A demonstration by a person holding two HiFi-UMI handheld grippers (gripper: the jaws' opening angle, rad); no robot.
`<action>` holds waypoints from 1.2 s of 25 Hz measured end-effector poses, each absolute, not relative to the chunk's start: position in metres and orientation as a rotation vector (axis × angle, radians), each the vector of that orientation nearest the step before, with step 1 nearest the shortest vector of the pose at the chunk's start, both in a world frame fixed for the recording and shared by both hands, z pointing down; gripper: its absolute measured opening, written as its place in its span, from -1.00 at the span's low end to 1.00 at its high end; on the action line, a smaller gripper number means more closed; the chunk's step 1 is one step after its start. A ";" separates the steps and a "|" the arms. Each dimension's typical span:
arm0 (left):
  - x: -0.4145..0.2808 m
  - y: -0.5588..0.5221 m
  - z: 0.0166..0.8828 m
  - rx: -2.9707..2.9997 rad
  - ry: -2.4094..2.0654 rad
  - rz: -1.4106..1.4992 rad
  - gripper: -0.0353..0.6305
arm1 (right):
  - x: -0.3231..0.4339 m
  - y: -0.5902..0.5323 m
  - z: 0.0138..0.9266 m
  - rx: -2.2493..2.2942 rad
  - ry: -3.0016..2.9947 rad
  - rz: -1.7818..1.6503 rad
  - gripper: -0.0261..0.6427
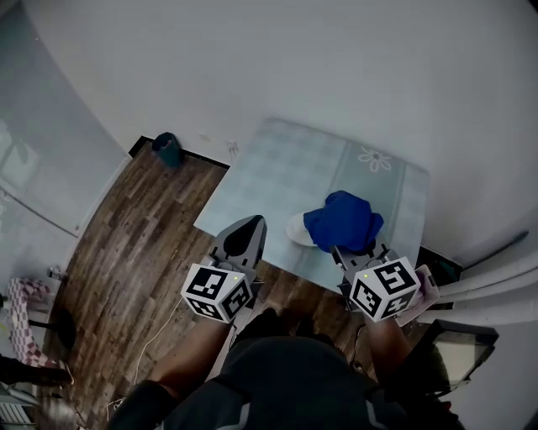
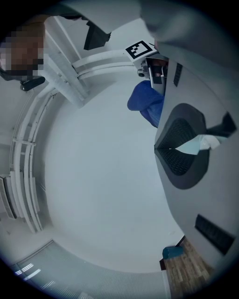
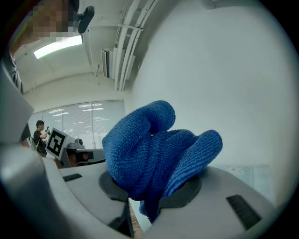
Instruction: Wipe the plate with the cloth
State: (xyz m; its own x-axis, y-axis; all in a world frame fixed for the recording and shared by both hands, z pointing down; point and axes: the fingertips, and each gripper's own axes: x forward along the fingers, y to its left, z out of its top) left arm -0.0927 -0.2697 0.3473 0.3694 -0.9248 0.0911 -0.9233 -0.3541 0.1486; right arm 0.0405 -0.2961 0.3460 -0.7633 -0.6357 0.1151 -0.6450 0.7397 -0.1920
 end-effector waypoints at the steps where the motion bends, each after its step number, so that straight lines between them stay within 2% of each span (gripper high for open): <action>1: -0.096 -0.276 0.351 2.444 -1.673 -0.006 -0.87 | 0.036 -0.303 0.350 1.062 -2.884 0.350 -0.57; 11: -0.126 -0.348 0.436 2.402 -1.574 0.113 -0.87 | -0.013 -0.376 0.447 1.083 -2.701 0.464 -0.57; 22: -0.138 -0.406 0.574 2.204 -1.454 0.311 -0.87 | -0.054 -0.426 0.577 1.014 -2.463 0.588 -0.57; 30: -0.132 -0.414 0.602 2.221 -1.365 0.436 -0.87 | -0.051 -0.439 0.633 1.029 -2.295 0.648 -0.57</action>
